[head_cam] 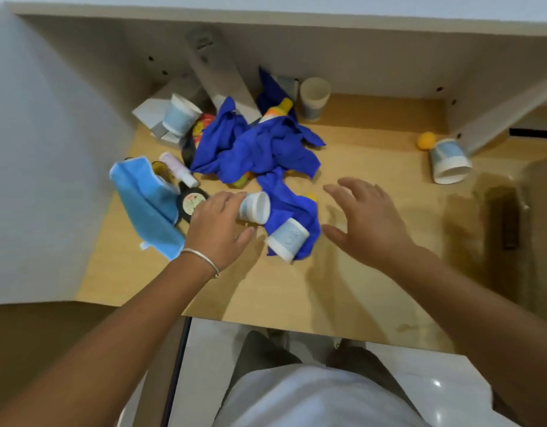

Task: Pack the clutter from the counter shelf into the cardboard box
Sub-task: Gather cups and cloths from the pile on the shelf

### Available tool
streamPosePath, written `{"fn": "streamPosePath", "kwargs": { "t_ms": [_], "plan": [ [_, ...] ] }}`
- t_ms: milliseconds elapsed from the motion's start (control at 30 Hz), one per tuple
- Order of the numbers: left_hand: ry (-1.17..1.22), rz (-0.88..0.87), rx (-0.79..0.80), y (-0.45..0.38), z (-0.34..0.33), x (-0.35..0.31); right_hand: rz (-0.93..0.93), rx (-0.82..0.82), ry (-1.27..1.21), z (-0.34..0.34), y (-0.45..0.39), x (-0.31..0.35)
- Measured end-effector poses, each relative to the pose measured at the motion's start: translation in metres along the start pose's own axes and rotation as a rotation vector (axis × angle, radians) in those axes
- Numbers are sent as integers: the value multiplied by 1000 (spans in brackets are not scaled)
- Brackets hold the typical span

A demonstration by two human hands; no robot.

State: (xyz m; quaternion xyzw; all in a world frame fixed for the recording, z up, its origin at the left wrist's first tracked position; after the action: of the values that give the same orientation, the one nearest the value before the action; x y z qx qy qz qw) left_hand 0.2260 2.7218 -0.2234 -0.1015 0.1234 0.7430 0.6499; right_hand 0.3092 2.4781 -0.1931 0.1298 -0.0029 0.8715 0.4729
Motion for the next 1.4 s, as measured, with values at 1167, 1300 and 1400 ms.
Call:
{"fn": "streamPosePath", "kwargs": {
  "t_ms": [1167,1300,1400],
  "plan": [
    [148,-170,-137,-44,6,-109,-51,-61,-176,40,47,-29],
    [154,-268,-174,-56,20,-185,-137,-146,-137,84,86,-74],
    [152,-369,-189,-64,25,-244,-197,-236,-108,114,120,-110]
  ]
}}
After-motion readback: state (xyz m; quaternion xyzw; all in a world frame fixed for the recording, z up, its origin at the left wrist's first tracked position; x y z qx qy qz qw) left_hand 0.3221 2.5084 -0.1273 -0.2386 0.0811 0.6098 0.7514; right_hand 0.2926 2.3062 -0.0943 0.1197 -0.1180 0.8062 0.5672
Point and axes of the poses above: each hand's wrist, its own y-axis away from the middle knuckle, its own z-axis out of the back of the hand, x = y × z, the point moved 2 cm from there along -y, towards the middle knuckle, and after that the axes turned 1 degree about y, right-handed, at the moved point
